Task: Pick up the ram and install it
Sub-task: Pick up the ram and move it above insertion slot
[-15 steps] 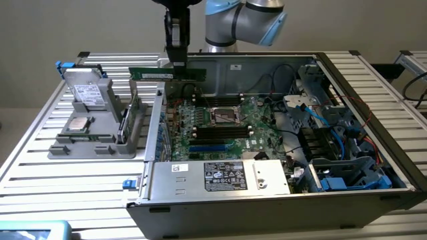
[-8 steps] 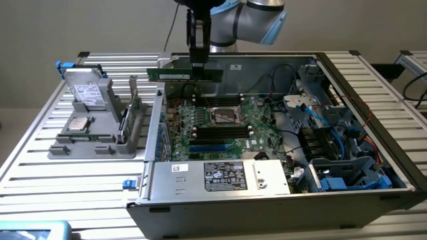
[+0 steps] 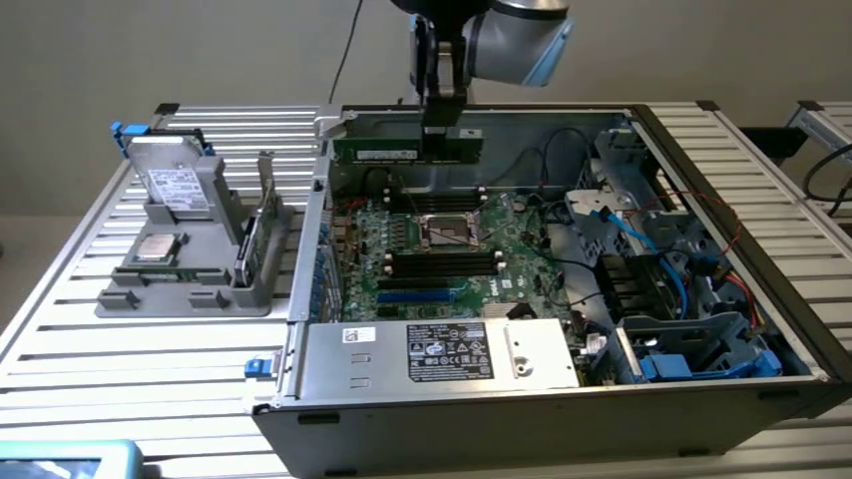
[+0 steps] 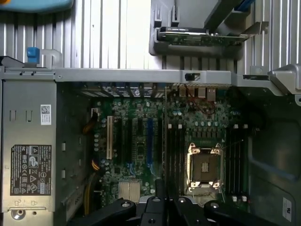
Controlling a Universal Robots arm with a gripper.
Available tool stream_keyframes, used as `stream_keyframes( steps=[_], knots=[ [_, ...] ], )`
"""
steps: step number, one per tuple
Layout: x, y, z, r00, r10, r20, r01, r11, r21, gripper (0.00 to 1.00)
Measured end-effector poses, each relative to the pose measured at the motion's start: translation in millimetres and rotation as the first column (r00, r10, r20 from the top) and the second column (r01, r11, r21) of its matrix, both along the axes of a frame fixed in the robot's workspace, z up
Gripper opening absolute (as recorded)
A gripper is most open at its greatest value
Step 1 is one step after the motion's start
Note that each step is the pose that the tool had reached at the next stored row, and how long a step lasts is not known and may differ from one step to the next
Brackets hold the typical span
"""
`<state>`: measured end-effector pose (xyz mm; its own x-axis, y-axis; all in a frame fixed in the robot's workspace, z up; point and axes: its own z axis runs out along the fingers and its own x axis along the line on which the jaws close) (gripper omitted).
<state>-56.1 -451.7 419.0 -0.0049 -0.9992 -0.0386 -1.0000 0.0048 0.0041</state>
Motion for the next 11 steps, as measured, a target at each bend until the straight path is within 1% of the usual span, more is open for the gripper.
stream_keyframes(
  steps=[2,4,5,6,7,9,11],
  knots=[
    [6.5,0.4,-0.4,0.9999,0.000,0.0115,0.000,1.0000,0.0000,0.13],
    [13.4,2.1,-1.1,0.9998,0.000,0.0209,0.000,1.0000,-0.0012,0.13],
    [16.7,4.4,-1.6,0.9997,0.000,0.0225,0.000,1.0000,-0.0033,0.13],
    [18.9,6.8,-2.3,0.9997,0.000,0.0229,0.000,1.0000,-0.0070,0.13],
    [20.5,9.6,-2.8,0.9997,0.000,0.0230,0.000,0.9999,-0.0125,0.13],
    [23.4,15.4,-3.6,0.9997,0.000,0.0233,0.000,0.9997,-0.0254,0.13],
    [25.8,21.2,-4.1,0.9997,0.001,0.0247,0.000,0.9992,-0.0410,0.13]
  ],
)
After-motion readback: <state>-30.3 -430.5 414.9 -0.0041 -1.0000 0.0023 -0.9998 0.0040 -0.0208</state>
